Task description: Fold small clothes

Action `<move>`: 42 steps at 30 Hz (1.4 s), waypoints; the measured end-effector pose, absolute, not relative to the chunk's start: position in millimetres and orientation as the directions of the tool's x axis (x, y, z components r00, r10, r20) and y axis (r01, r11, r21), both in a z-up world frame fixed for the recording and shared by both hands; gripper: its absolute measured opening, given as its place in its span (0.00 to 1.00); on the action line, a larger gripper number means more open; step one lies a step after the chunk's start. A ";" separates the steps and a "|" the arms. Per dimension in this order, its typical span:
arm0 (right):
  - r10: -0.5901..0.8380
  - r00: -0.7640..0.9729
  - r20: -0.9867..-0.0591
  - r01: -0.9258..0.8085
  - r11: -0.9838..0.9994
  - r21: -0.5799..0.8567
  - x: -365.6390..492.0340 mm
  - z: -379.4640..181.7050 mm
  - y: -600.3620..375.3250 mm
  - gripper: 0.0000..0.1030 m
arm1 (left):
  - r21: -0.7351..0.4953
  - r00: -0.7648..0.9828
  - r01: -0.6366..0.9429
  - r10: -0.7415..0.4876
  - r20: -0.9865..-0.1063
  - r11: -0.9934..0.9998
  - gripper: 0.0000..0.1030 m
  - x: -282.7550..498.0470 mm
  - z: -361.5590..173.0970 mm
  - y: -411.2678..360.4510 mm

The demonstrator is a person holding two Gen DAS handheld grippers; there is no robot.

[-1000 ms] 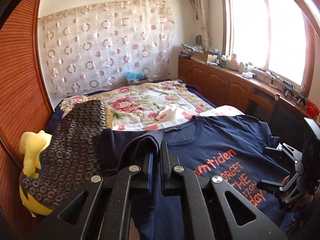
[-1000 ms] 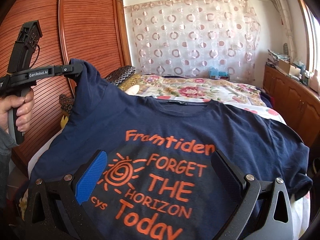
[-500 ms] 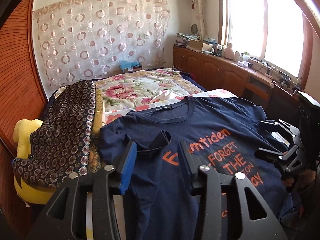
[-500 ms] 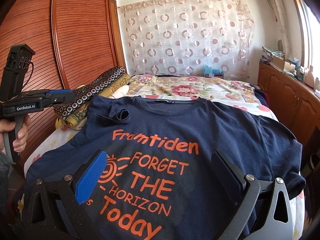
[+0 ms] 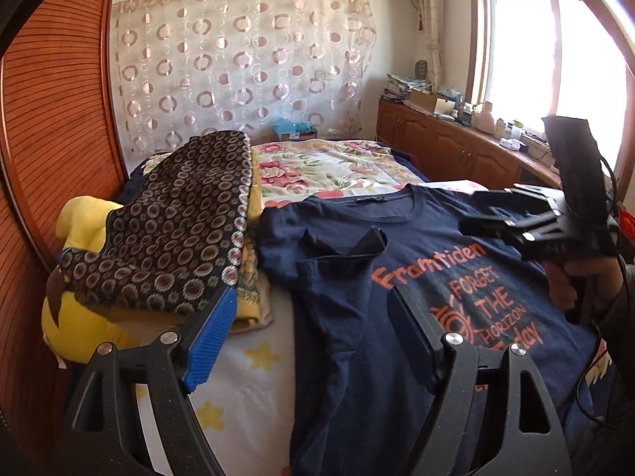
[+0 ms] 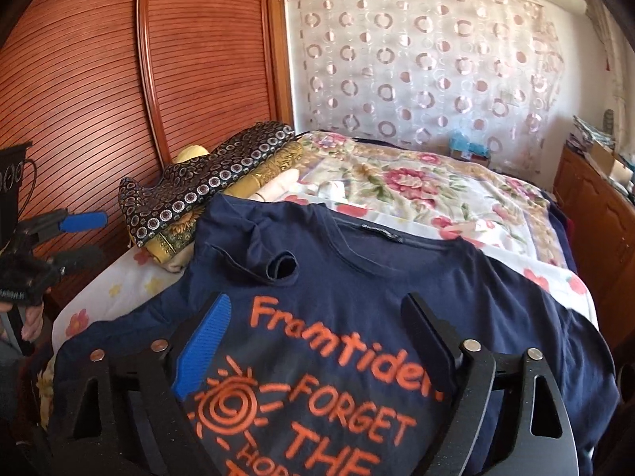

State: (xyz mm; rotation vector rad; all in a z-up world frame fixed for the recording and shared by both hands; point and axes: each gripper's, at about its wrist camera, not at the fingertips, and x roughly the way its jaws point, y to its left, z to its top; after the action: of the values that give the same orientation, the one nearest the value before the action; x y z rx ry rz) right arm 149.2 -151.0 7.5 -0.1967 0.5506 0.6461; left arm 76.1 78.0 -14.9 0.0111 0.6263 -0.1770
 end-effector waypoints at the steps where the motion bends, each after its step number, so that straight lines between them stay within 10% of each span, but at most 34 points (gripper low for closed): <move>1: 0.521 0.652 -0.551 -0.628 0.778 -0.007 157.1 8.0 -145.2 0.77 | -0.045 0.796 0.164 -0.159 -0.584 0.985 0.76 74.5 -16.7 79.9; 25: 0.504 0.424 -0.752 -0.760 0.649 0.006 273.2 -38.7 -35.2 0.03 | -0.102 0.774 0.124 -0.161 -0.612 0.987 0.76 55.0 -48.0 98.6; 42: 0.350 0.662 -0.663 -0.547 0.830 -0.107 280.6 -12.8 -77.4 0.01 | -0.107 0.765 0.127 -0.166 -0.623 0.986 0.76 56.3 -51.7 95.3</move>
State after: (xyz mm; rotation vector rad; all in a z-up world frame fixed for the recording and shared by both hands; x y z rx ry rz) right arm 280.6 -77.4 -12.8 -0.3116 0.6767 0.5169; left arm 56.3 95.3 -51.7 -0.0599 0.6823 -0.1589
